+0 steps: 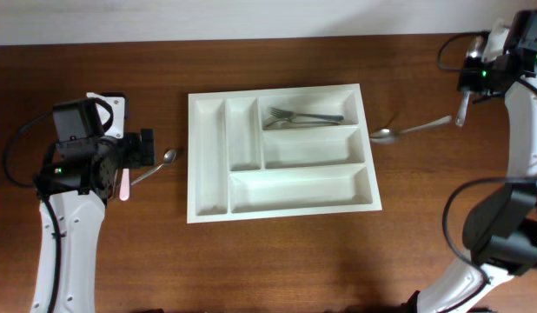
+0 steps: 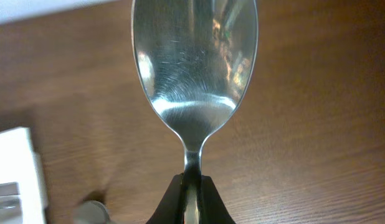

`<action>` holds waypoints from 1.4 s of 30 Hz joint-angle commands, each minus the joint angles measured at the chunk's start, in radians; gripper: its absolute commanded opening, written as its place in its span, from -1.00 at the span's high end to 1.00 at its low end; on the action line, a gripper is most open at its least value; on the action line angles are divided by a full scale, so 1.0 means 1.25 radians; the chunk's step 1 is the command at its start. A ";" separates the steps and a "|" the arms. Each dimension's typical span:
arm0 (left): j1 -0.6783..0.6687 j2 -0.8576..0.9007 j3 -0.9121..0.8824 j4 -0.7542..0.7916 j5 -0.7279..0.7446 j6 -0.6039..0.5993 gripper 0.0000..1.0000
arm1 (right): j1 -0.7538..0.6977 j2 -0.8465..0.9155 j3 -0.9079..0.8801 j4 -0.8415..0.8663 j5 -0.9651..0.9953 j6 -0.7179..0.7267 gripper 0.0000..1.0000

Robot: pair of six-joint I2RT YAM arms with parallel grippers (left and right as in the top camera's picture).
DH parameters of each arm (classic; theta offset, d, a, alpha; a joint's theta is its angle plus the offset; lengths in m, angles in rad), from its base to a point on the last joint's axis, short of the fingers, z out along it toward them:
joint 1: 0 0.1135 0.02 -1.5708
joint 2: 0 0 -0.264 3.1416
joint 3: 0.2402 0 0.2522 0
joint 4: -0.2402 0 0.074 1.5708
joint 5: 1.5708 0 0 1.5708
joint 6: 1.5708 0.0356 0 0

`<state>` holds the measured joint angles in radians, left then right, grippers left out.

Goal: Pack container
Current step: 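Grasp a metal spoon on the right with the right gripper, then place the spoon in the tray's middle-right compartment with the right gripper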

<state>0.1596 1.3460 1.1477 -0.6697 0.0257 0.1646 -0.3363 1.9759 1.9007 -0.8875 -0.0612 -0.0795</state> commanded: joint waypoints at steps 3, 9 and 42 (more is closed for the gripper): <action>0.002 0.002 0.014 -0.001 0.000 0.010 -0.98 | 0.045 -0.034 0.007 -0.008 -0.065 -0.039 0.92; 0.002 0.002 0.014 -0.001 0.000 0.010 -0.98 | 0.114 -0.036 0.007 -0.044 -0.266 -0.216 0.92; 0.002 0.002 0.014 -0.001 0.000 0.010 -0.98 | 0.441 0.221 0.004 -0.277 -0.360 -1.022 0.92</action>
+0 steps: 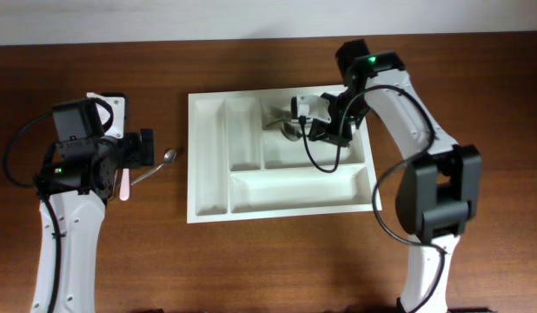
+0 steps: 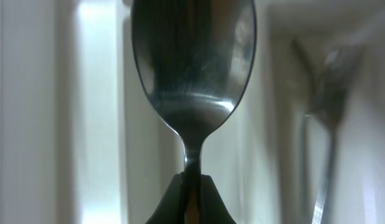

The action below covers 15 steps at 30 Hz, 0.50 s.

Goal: Pack container
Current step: 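Place the spoon in the tray's middle-right compartment with the right gripper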

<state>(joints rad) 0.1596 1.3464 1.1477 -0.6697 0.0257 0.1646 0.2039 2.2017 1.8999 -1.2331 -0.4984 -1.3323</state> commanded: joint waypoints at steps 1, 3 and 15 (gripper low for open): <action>0.002 0.002 0.014 -0.001 0.000 0.010 -0.98 | 0.009 0.053 0.005 0.000 -0.010 -0.020 0.92; 0.002 0.002 0.014 -0.001 0.000 0.010 -0.98 | 0.009 0.067 0.005 0.003 -0.010 -0.020 0.92; 0.002 0.002 0.014 -0.001 0.000 0.010 -0.98 | 0.005 0.024 0.145 -0.009 0.096 0.353 0.06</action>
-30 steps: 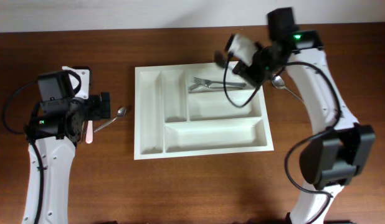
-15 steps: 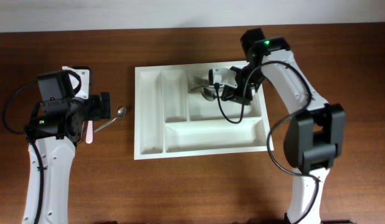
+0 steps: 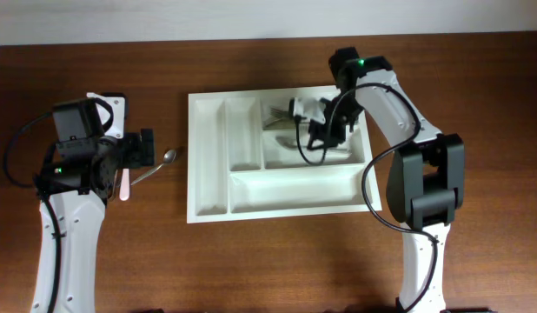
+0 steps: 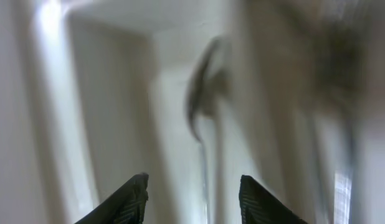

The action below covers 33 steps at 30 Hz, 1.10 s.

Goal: Pack container
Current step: 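Place the spoon in the tray's middle-right compartment with the right gripper, then grasp the last metal spoon on the right with the right gripper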

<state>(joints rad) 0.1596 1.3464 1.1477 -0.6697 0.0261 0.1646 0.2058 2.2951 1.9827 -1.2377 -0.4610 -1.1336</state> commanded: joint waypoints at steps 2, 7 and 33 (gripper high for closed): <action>0.002 0.002 0.014 -0.001 0.000 0.010 -0.98 | -0.007 -0.060 0.144 -0.013 0.153 0.314 0.09; 0.002 0.002 0.014 -0.001 0.000 0.010 -0.98 | -0.094 -0.075 0.298 -0.019 0.295 0.595 -0.30; 0.002 0.002 0.014 -0.001 0.000 0.010 -0.98 | -0.377 -0.016 -0.122 0.249 0.094 0.218 -0.43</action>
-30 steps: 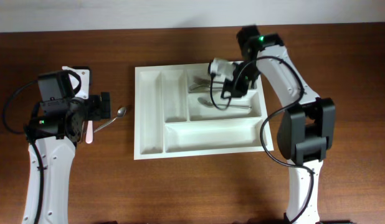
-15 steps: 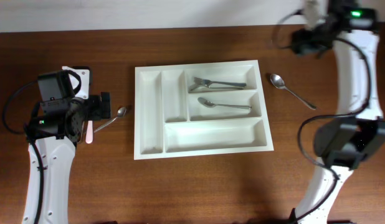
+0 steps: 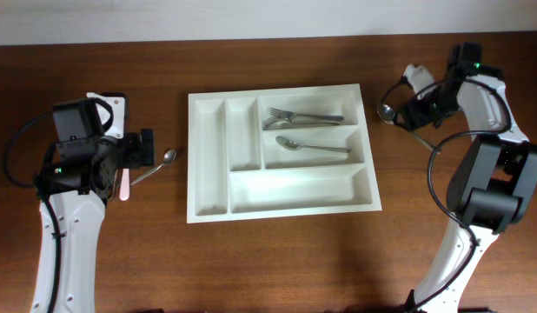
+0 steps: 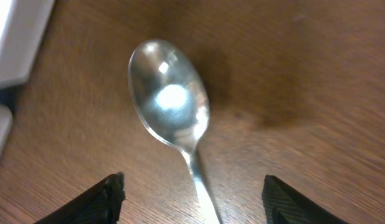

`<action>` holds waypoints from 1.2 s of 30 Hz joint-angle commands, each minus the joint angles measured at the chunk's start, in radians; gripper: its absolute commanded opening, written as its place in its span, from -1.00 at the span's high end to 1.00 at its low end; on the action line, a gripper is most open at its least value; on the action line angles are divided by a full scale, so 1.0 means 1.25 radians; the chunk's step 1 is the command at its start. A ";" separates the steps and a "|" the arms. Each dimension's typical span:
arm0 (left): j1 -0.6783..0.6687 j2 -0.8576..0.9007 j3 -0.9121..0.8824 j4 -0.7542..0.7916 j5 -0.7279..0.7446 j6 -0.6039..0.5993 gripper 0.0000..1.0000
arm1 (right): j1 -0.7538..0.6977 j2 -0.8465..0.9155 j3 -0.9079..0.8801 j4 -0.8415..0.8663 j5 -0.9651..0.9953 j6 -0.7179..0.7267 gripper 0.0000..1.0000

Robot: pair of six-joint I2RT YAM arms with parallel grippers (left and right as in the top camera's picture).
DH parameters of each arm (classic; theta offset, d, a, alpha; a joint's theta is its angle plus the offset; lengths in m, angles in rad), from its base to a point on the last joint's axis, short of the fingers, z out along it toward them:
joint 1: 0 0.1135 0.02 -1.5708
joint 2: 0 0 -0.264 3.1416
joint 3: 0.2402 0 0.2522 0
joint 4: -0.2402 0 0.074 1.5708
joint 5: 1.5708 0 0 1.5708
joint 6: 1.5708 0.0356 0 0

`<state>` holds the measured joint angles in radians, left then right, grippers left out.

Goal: Pack container
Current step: 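Grasp the last metal spoon on the right with the right gripper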

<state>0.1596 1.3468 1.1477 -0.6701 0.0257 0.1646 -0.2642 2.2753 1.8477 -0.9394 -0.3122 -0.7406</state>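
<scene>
The white cutlery tray (image 3: 212,156) has forks (image 3: 305,116) in its back right compartment and one spoon (image 3: 312,146) in the compartment just in front of them. Another spoon (image 4: 171,103) lies on the table right of the tray, its bowl (image 3: 386,110) toward the tray. My right gripper (image 4: 194,200) is open and low over it, with the handle running between its fingertips (image 4: 106,198). A third spoon (image 3: 162,163) lies left of the tray, close beside my left gripper (image 3: 145,148), whose jaws do not show clearly.
A corner of the tray (image 4: 15,37) shows at the upper left of the right wrist view. A pink piece (image 3: 123,184) lies under the left arm. The tray's long front compartment (image 3: 299,189) and its two left ones hold nothing. The table's back edge runs behind the tray.
My right gripper was open inside the tray over the middle right compartment. It is now off the tray, open astride the spoon on the table to the right. The left arm has not moved.
My right gripper was shut on a spoon at the table's far right back. It then held that spoon over the tray. After that it was open above the middle right compartment. That spoon now lies there, and the gripper is at the spoon right of the tray.
</scene>
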 commanded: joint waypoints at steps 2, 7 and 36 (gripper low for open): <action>0.002 0.002 0.014 -0.001 0.000 0.010 -0.98 | -0.001 0.009 -0.015 0.011 -0.022 -0.099 -0.43; 0.002 0.002 0.014 -0.001 0.000 0.010 -0.98 | -0.001 0.041 -0.015 0.005 -0.009 -0.099 -0.32; 0.002 0.002 0.014 0.000 0.000 0.010 -0.98 | 0.075 0.079 -0.015 -0.004 0.320 0.111 0.92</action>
<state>0.1596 1.3468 1.1477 -0.6697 0.0257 0.1646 -0.1696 2.3322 1.8492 -0.9634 0.0364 -0.7044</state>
